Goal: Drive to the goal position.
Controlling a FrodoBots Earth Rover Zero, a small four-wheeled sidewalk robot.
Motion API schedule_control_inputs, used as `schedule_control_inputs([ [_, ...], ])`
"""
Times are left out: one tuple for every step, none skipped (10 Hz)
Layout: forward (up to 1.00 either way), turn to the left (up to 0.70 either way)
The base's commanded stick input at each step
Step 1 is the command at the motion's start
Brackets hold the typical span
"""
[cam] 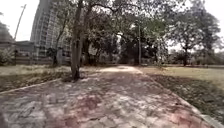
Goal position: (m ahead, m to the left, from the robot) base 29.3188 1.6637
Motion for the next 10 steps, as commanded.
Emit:
schedule_control_inputs([
  [0.70, 0.00],
  [0.70, 0.00],
  [0.70, 0.00],
  [0.70, 0.00],
  [0.70, 0.00],
  [0.70, 0.00],
  [0.70, 0.00],
  [0.70, 0.00],
  [0.70, 0.00],
  [0.70, 0.00],
])
